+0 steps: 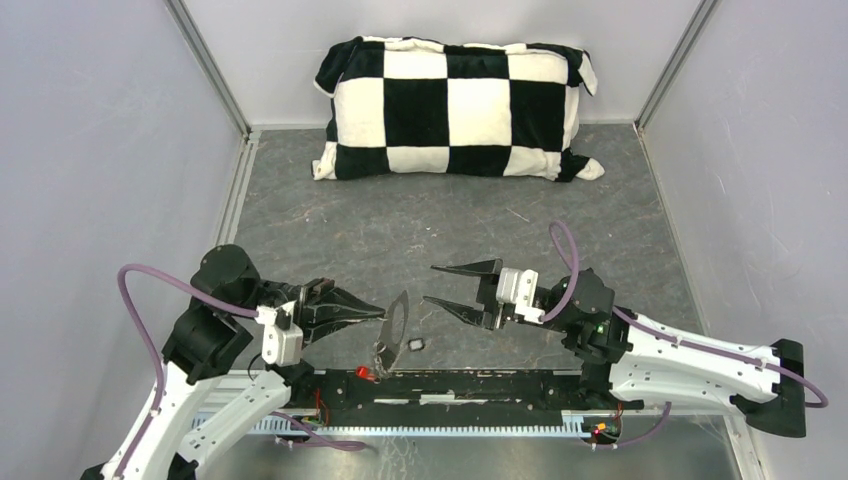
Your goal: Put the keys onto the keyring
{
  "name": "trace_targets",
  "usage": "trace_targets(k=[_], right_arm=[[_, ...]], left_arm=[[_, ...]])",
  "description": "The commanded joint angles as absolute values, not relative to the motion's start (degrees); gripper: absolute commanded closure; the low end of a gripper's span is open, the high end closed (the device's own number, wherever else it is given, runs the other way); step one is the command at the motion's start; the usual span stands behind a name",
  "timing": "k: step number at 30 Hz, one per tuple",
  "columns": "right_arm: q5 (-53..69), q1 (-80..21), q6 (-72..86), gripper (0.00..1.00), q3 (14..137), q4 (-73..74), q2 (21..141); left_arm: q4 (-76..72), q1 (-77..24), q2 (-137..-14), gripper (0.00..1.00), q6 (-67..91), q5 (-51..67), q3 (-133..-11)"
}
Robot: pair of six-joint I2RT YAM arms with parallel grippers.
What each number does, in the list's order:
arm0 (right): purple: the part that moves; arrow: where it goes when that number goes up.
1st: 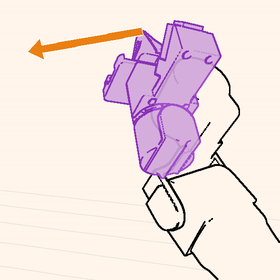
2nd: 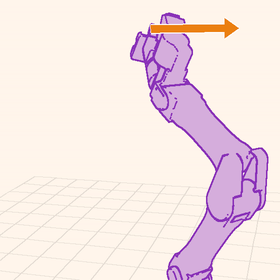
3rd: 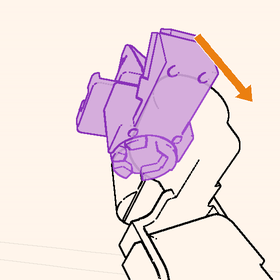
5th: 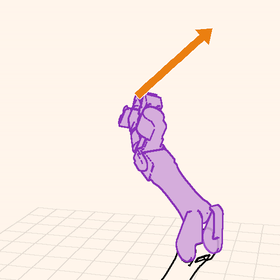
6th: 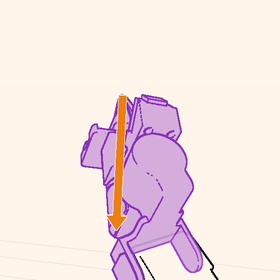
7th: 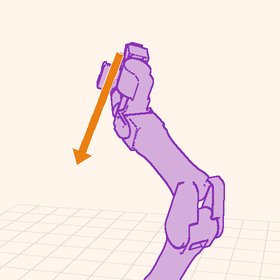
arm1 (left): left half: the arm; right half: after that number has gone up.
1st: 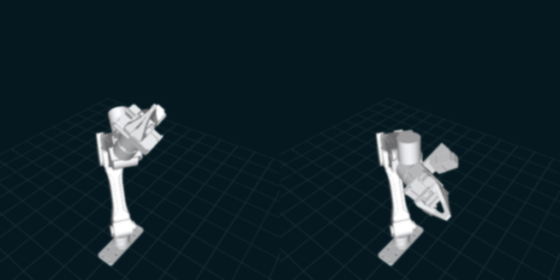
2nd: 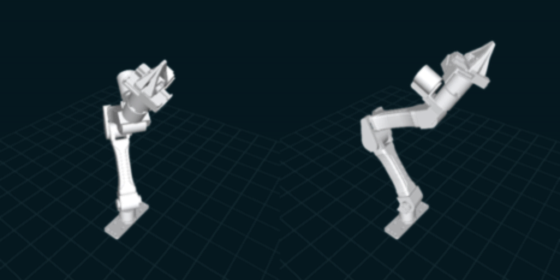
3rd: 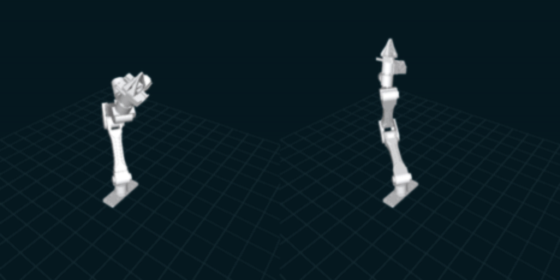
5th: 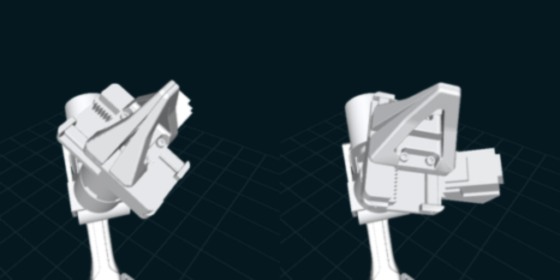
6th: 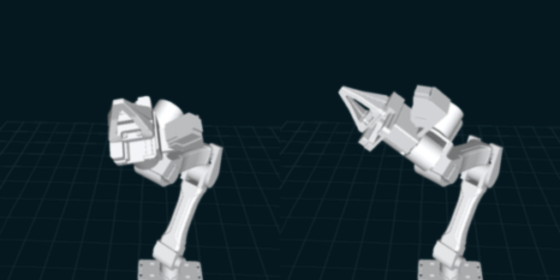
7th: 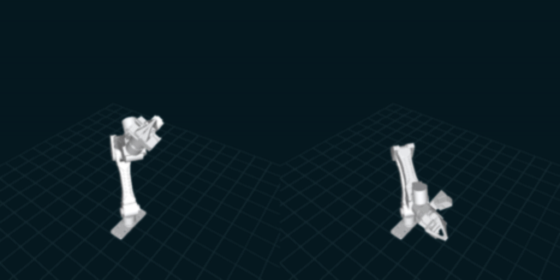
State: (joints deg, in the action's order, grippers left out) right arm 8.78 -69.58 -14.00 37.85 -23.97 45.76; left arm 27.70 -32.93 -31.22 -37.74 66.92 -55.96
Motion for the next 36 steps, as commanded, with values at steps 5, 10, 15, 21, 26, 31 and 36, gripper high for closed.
trace_targets(k=[5,10,15,21,26,31,36], right_arm=[[20.4,-69.5,-16.3,0.48,43.0,-25.9,47.5],[20.9,-69.5,-17.0,0.50,43.5,-25.7,47.6],[21.7,-69.5,-17.6,0.50,44.2,-25.0,48.4],[19.5,-69.6,-17.8,0.50,44.9,-23.2,49.0],[5.7,-69.4,-16.8,0.45,44.1,-21.2,49.4],[-8.7,-67.7,-15.2,0.41,39.0,-21.9,48.8],[-12.6,-63.5,-12.3,0.42,31.6,-24.6,45.5]], left_arm=[[35.9,-33.0,-33.3,0.98,-65.1,72.5,-59.9],[35.8,-33.0,-32.8,0.98,-67.8,73.6,-60.3],[35.7,-33.0,-32.4,0.98,-69.7,73.2,-60.0],[35.7,-33.0,-31.9,0.98,-70.0,72.2,-59.3],[34.7,-33.0,-32.3,0.98,-66.3,67.9,-55.9],[19.0,-33.0,-36.2,0.98,-45.1,52.5,-47.9],[9.3,-32.9,-43.2,0.98,-36.2,43.1,-42.0]])
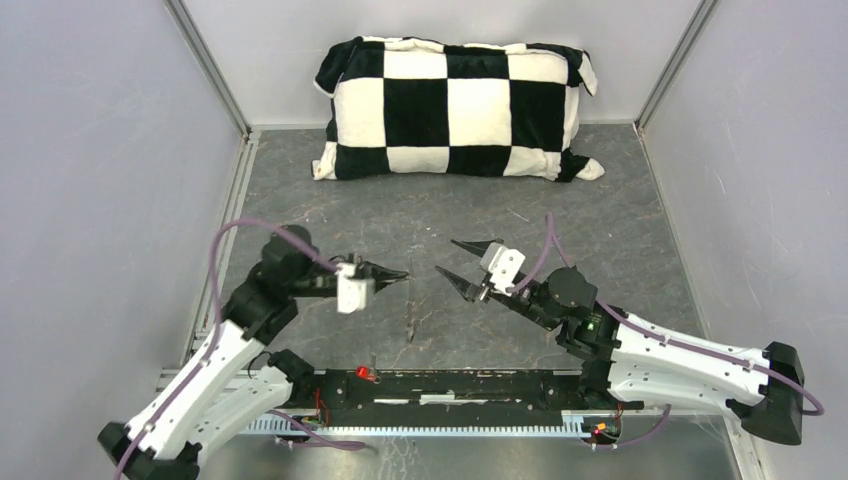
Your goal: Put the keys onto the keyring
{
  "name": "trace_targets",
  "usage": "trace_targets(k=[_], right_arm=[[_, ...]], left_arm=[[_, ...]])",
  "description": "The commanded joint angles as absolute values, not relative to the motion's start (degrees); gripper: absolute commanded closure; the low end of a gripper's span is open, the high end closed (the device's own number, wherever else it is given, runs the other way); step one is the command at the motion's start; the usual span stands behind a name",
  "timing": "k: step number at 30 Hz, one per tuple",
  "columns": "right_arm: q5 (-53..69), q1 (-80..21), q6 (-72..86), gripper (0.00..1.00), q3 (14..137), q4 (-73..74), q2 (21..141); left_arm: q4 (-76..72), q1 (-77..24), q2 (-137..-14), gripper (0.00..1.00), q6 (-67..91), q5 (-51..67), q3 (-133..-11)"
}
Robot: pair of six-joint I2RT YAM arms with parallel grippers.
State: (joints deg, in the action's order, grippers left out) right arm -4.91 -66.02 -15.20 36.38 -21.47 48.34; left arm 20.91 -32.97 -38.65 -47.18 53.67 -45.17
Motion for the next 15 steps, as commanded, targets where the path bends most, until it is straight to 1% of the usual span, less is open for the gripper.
trace_targets(k=[1,5,9,10,11,12,13,14,15], right_arm=[[-13.3,-62.8,-11.8,0.42,30.4,-25.4,44.6],[-17.0,-60.0,-10.3,0.41,25.6,-27.3,42.2],[-19.9,-58.2,-8.3,0.40,23.0,-28.4,42.0],[-20.4,-57.8,-7.9,0.39,22.7,-28.1,42.2],[-21.0,-57.6,-7.7,0.38,22.4,-27.8,42.6],[-21.8,-57.1,-7.4,0.37,22.1,-27.5,42.8],[-22.9,-56.9,-6.9,0.36,21.9,-27.1,43.1],[-23.6,-56.2,-6.7,0.34,21.7,-26.7,43.4],[-24.5,-55.3,-6.2,0.32,21.6,-26.0,43.7]], left_arm=[[8.6,-32.9,-44.7,0.98,-36.1,42.6,-40.9],[7.3,-32.9,-50.3,0.98,-36.8,42.3,-37.8],[10.7,-32.9,-58.3,0.98,-39.4,42.1,-38.1],[12.5,-32.9,-60.7,0.92,-39.7,42.0,-39.4],[14.9,-32.9,-63.5,0.76,-39.7,42.1,-41.0],[16.8,-32.9,-65.8,0.65,-39.4,42.3,-42.7],[17.7,-32.9,-67.2,0.52,-39.0,42.5,-43.7],[17.7,-32.9,-67.3,0.19,-38.2,42.7,-43.9],[17.5,-32.9,-66.9,0.03,-36.3,43.0,-43.9]])
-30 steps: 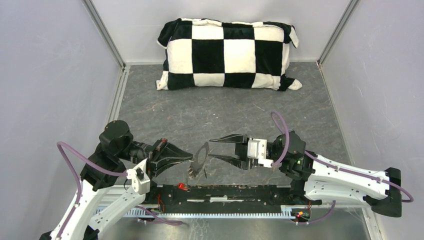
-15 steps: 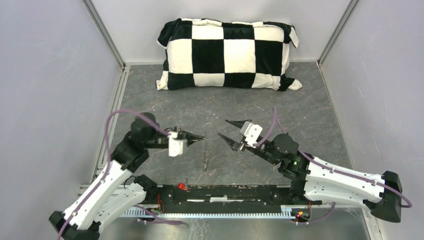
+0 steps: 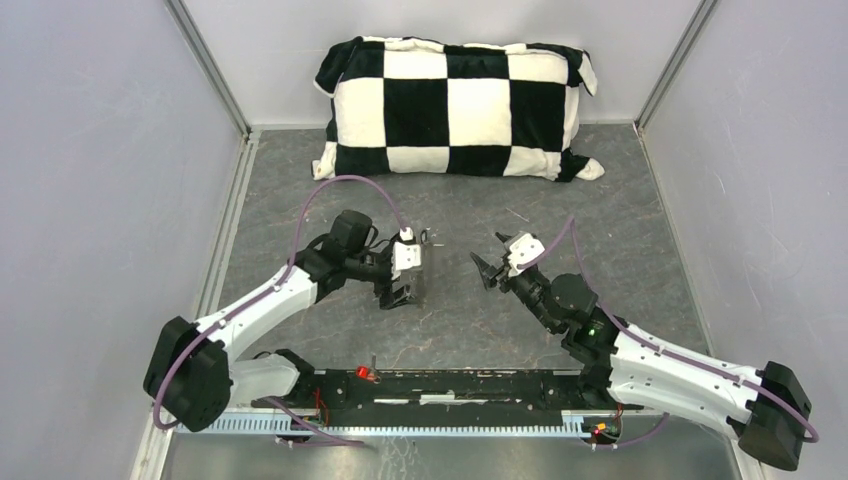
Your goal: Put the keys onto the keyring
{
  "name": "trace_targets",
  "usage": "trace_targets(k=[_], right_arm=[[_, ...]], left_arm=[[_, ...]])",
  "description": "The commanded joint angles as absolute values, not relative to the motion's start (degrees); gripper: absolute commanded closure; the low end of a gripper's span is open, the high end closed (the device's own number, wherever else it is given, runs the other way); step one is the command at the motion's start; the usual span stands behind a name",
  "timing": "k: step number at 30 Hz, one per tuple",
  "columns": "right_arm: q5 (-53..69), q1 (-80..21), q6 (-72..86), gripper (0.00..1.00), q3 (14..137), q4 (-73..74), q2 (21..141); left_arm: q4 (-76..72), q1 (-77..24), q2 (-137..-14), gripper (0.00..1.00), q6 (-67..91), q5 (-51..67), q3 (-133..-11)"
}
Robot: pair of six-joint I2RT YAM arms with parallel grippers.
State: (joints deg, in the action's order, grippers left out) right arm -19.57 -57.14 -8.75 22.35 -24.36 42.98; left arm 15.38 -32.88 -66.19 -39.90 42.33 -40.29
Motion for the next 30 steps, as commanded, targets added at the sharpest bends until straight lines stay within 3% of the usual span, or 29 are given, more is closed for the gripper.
trace_targets(k=[1,4,6,13,17,20,24,30], right_arm=[[-25.8,-54.6,-5.9,0.30,21.4,-25.3,43.9],[-30.4,-51.4,-3.9,0.22,20.6,-23.3,44.0],[-33.2,-48.6,-2.2,0.04,19.5,-22.8,43.6],[-36.5,-38.0,-0.7,0.02,15.7,-25.2,45.4],[-36.2,-27.1,-2.8,0.02,8.6,-34.5,45.8],[-33.5,-17.5,-3.3,0.02,3.9,-41.5,46.6],[-28.8,-10.9,-5.2,0.02,0.9,-48.4,54.5],[-25.5,-9.5,-9.8,0.02,-3.1,-62.8,66.0]], left_arm=[[18.4,-32.9,-66.6,0.01,-34.8,43.0,-44.4],[29.4,-32.4,-68.7,0.00,-34.2,41.5,-50.1],[34.9,-30.6,-69.5,0.00,-34.3,38.7,-53.0],[27.7,-6.8,-67.8,0.00,-31.6,43.3,-50.6],[7.4,9.9,-69.7,0.00,-24.0,47.0,-40.8],[-8.4,15.5,-73.7,0.00,-17.4,47.4,-33.5],[-32.7,18.3,-80.1,0.00,-5.6,42.9,-25.9],[-58.1,18.3,-81.9,0.00,3.6,37.0,-16.7]])
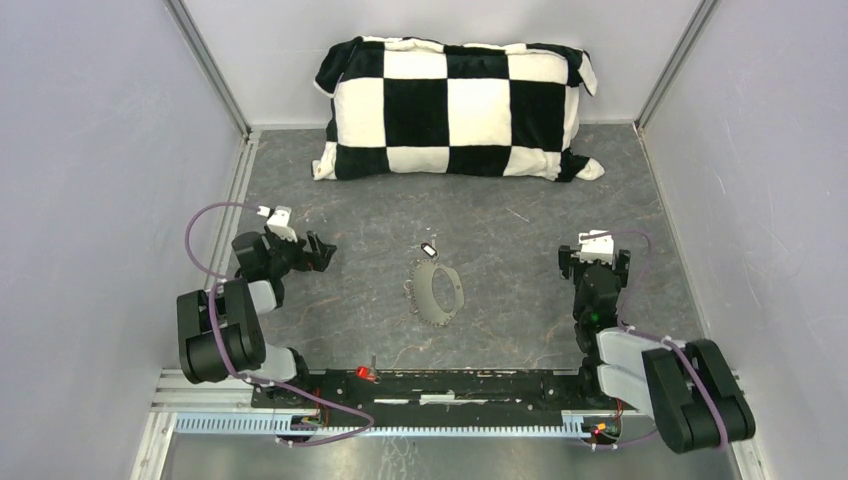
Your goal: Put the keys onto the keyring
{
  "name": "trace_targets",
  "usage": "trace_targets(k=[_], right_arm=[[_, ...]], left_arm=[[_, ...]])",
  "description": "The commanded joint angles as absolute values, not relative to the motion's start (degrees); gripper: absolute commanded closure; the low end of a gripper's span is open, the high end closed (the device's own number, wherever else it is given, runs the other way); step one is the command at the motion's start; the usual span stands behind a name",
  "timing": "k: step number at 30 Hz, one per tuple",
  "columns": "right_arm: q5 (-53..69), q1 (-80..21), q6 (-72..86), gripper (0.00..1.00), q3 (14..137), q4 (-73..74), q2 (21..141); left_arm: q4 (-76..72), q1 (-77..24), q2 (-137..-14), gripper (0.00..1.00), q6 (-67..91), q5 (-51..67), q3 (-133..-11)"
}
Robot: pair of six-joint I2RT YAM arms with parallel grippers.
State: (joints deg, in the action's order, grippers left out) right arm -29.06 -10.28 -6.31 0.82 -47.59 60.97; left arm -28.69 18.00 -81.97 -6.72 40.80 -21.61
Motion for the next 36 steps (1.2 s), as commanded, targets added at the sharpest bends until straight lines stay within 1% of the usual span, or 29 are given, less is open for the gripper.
trace_targets(k=[1,3,4,5,7,10,12,13,14,15,16,17,18,19,20,28,30,36], right_arm=[[-25.6,-9.3,-9.8,0.02,-3.2,-64.6,67.5],[-25.4,-8.9,-9.7,0.02,-1.5,-65.6,70.2],[-24.8,-8.8,-10.2,0.02,-1.3,-68.2,71.6],[-23.9,-8.6,-10.1,0.02,-0.5,-67.9,73.1],[-23.7,-8.5,-10.2,0.02,0.9,-69.0,75.8],[-22.8,-8.6,-10.4,0.02,-5.3,-78.9,76.9],[-19.9,-9.1,-13.0,0.02,-10.2,-92.9,79.9],[-20.3,-9.7,-13.3,0.02,-9.9,-92.1,79.4],[-21.1,-9.7,-12.8,0.02,-7.9,-86.3,78.5],[-21.4,-9.6,-12.4,0.02,-4.5,-80.4,78.6],[-19.6,-8.1,-11.6,0.02,-3.8,-78.8,78.9],[-17.6,-6.9,-10.6,0.02,-3.7,-78.3,78.8],[-16.9,-6.4,-10.4,0.02,-3.3,-77.3,78.7],[-16.8,-6.4,-10.4,0.02,-3.4,-77.7,78.8],[-16.8,-6.4,-10.5,0.02,-3.7,-78.1,78.8],[-17.0,-6.4,-10.6,0.02,-4.0,-78.6,78.4],[-17.0,-6.4,-10.6,0.02,-4.0,-78.6,78.4],[-17.0,-6.4,-10.6,0.02,-4.0,-78.6,78.5]], left_arm=[[-59.7,18.3,-82.2,0.00,4.7,36.9,-16.2],[-61.3,18.1,-82.5,0.00,6.6,34.4,-15.7],[-65.1,17.9,-83.4,0.00,8.5,34.0,-14.8],[-71.8,17.3,-85.0,0.00,10.0,33.6,-13.0],[-78.7,14.3,-87.4,0.00,8.3,31.4,-10.6],[-76.0,10.6,-84.5,0.00,3.8,25.2,-8.6],[-84.8,7.2,-85.5,0.00,2.0,18.4,-3.8],[-89.0,5.0,-87.8,0.00,0.7,15.1,-2.3],[-94.7,4.7,-91.0,0.00,1.4,14.7,-1.8],[-95.4,4.6,-92.1,0.00,1.5,14.8,-2.5],[-90.0,4.6,-90.2,0.00,0.7,15.0,-4.3],[-77.1,4.7,-87.5,0.00,-0.8,15.4,-7.2],[-71.6,4.6,-87.5,0.00,-0.5,14.8,-10.6],[-71.2,4.5,-88.8,0.00,-0.3,14.3,-12.5],[-73.4,4.5,-88.4,0.00,-0.2,14.5,-11.4],[-72.9,4.5,-88.5,0.00,-0.2,15.6,-11.7],[-70.8,4.3,-88.4,0.00,-0.5,15.6,-12.5],[-71.9,4.0,-88.3,0.00,-0.5,15.3,-12.1]])
